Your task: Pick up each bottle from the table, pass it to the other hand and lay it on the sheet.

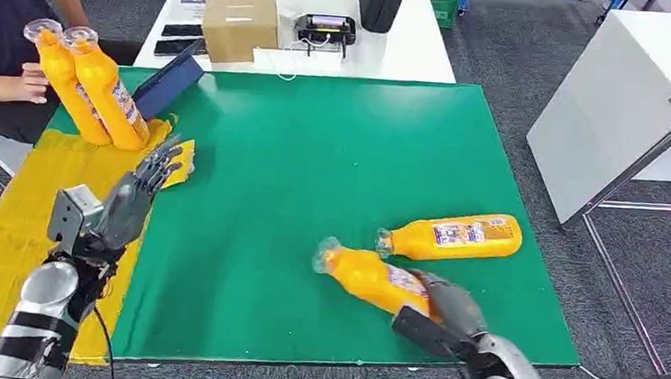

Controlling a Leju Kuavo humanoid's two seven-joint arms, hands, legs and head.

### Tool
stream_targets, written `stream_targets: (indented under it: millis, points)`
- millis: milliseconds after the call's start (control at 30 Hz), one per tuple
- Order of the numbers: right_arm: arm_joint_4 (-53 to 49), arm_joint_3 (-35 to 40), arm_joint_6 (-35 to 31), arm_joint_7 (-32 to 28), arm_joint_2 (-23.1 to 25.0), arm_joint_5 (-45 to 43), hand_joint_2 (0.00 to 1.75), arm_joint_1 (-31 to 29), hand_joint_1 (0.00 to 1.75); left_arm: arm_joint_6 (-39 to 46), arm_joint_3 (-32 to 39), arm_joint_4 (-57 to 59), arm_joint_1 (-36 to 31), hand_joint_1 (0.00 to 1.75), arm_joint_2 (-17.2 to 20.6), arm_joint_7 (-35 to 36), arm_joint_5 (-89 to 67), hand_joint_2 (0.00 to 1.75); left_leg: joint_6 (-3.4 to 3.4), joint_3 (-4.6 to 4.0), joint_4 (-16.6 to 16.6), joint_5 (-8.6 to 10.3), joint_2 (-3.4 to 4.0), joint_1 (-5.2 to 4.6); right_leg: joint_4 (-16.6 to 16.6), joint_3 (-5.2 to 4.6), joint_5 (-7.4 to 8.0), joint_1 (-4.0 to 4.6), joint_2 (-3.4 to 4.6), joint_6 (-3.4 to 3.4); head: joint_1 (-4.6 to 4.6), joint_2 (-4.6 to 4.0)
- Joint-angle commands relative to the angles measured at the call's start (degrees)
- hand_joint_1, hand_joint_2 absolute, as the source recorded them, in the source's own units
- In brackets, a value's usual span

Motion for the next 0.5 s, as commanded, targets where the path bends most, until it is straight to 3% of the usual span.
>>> stream_targets:
  millis: [33, 233, 500]
  points:
    - [-15.72, -9.78, -4.34, -9.08, 18.66, -13.49, 1.75, 3.14, 1.75, -2.38, 0.47, -8.92, 4.66, 0.0, -8.61, 3.43, 10.05, 1.75, -0.08, -0.3, 0.12, 0.0, -0.32, 0.1, 0.15, -0.18, -0.17, 0.06, -0.1, -0.13, 0.04, 0.0]
    - [-9.52, -2.84, -6.92, -7.24, 19.48, -12.45, 1.75, -5.31, 1.75, 1.63, -10.0, -11.05, 3.3, 0.0, -11.28, 4.56, 10.7, 1.75, -0.03, -0.59, 0.03, 0.13, -0.27, 0.01, 0.08, -0.4, -0.02, 0.0, -0.17, -0.05, 0.04, 0.0]
    - [-2.58, 1.31, -6.81, -5.38, 19.98, -12.39, 1.75, -11.25, 1.75, 1.57, -15.81, -11.63, 1.84, 0.0, -11.5, 4.97, 10.75, 1.75, -0.02, -0.58, 0.01, 0.13, -0.25, -0.09, 0.03, -0.43, 0.04, -0.08, -0.06, -0.04, 0.02, 0.0]
